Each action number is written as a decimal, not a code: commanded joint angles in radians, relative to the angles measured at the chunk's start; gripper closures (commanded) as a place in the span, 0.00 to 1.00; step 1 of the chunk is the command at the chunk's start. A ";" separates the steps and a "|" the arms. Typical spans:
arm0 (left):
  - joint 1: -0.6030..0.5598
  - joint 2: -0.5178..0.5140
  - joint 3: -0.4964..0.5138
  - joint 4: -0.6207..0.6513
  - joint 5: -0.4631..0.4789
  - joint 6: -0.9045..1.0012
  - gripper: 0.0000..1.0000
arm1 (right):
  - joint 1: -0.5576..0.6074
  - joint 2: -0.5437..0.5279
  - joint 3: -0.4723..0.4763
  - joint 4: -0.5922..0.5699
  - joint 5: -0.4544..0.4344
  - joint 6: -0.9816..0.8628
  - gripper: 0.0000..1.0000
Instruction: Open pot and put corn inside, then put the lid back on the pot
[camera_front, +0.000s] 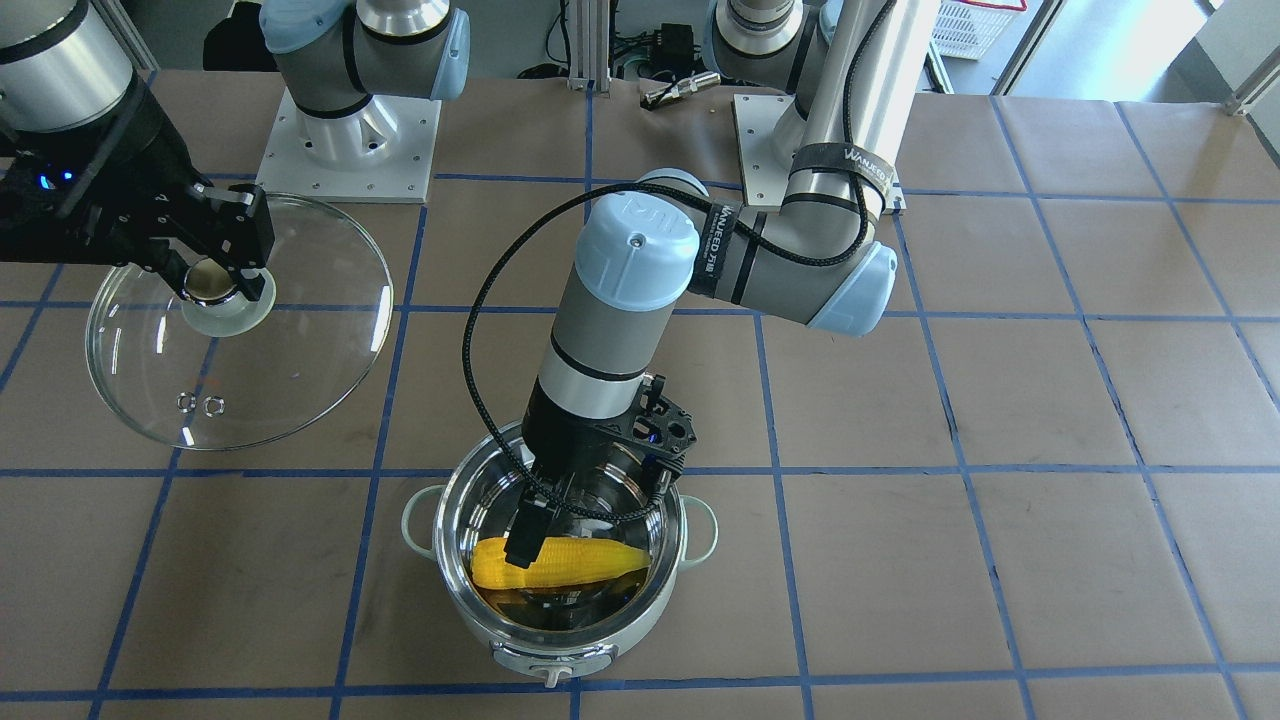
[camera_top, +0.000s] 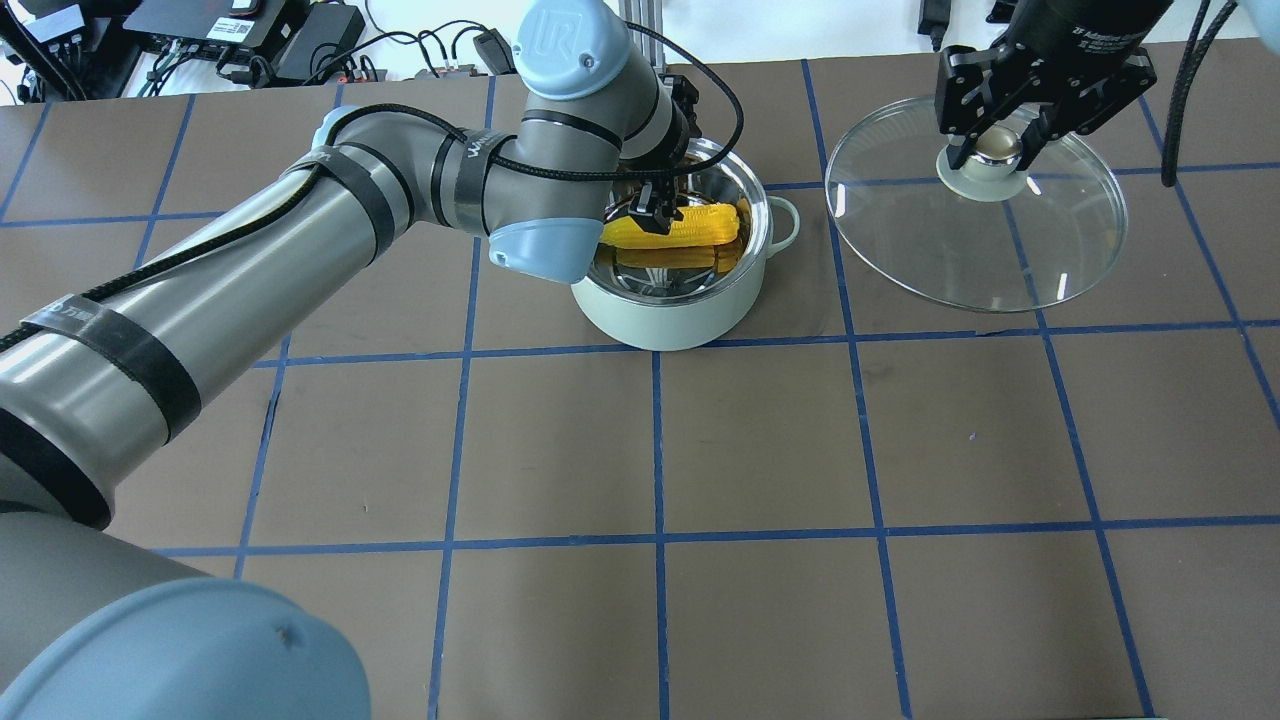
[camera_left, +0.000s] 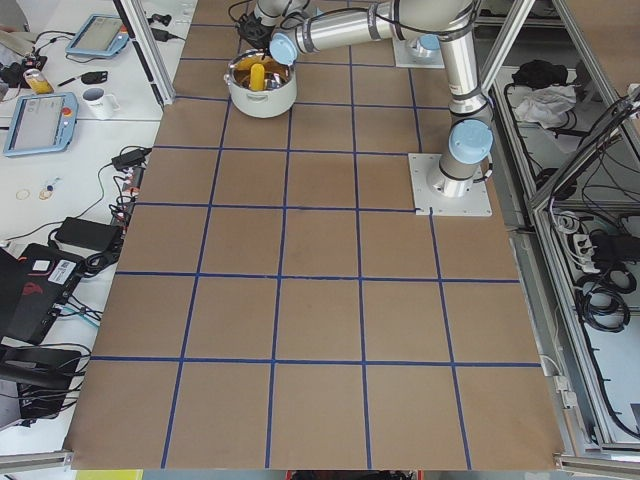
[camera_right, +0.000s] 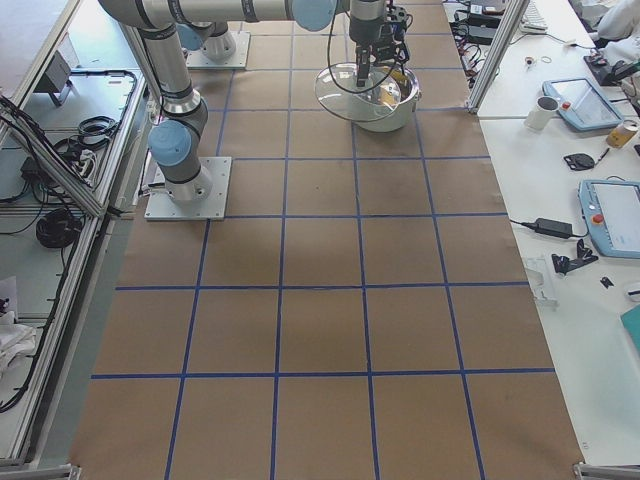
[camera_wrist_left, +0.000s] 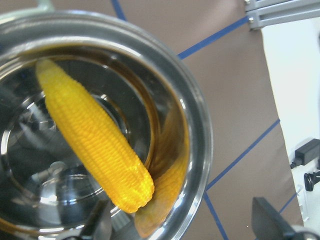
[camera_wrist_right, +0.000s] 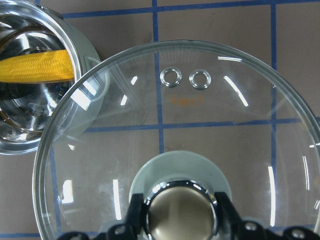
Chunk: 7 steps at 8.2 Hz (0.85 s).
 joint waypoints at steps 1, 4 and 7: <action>0.081 0.068 0.000 0.045 -0.005 0.312 0.02 | 0.008 0.046 -0.002 -0.117 0.002 0.032 0.70; 0.185 0.184 -0.008 -0.135 0.006 0.739 0.02 | 0.147 0.171 -0.031 -0.290 0.005 0.246 0.71; 0.265 0.309 0.003 -0.485 0.144 0.849 0.02 | 0.364 0.310 -0.098 -0.379 -0.046 0.444 0.71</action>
